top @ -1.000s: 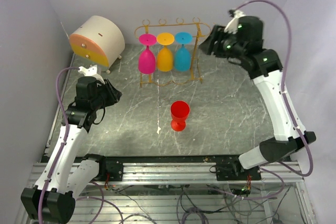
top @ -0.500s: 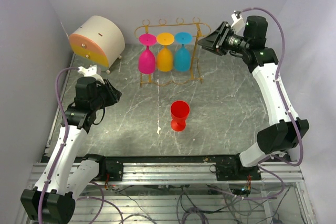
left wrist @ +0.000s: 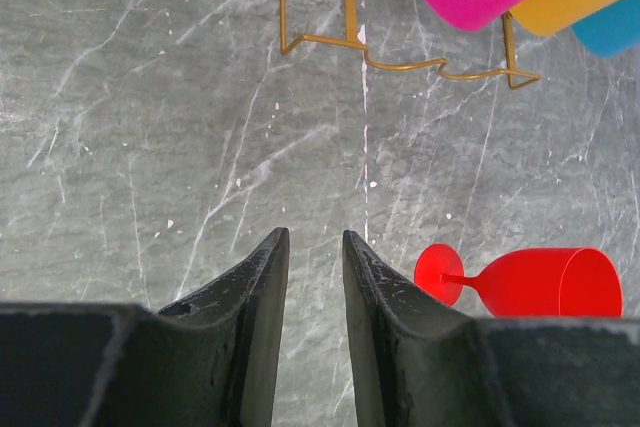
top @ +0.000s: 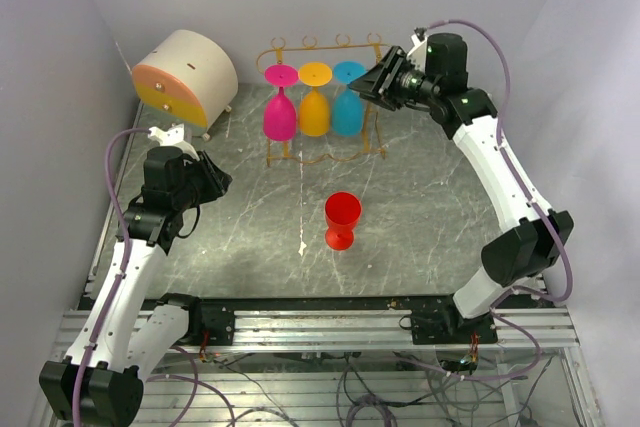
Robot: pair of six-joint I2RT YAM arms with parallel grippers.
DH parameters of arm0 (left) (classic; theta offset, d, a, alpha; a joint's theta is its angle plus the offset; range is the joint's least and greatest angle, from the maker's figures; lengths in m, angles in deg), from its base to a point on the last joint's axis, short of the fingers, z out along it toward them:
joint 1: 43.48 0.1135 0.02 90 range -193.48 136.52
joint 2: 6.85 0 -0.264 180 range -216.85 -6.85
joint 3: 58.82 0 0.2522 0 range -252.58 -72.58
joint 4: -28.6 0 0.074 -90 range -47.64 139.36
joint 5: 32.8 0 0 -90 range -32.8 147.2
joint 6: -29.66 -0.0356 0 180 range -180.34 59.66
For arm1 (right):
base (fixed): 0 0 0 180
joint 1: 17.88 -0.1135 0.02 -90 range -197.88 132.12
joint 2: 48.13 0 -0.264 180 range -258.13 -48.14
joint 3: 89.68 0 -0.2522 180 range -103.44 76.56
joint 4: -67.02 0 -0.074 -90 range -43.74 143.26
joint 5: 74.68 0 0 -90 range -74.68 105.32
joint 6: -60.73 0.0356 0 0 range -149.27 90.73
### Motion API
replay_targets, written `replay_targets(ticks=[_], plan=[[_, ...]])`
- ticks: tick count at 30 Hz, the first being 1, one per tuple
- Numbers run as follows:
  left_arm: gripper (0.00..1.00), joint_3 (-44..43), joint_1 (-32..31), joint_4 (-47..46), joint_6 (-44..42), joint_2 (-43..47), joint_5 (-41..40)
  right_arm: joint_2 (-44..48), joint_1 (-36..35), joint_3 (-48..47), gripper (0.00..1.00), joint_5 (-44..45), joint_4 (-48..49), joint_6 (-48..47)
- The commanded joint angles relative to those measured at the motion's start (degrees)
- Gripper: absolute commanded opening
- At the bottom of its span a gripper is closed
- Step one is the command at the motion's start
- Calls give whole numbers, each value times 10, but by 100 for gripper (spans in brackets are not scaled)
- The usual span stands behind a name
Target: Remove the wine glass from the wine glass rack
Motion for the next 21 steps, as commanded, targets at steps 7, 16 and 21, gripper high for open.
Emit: replay_targets(ticks=[7, 16, 21], plan=[[39, -9, -1, -6, 3, 11, 2, 63, 0, 103, 41, 110, 114, 104], [39, -9, -1, -6, 3, 15, 2, 47, 0, 123, 37, 120, 170, 141], [39, -9, -1, -6, 2, 15, 2, 39, -4, 125, 37, 128, 177, 148]])
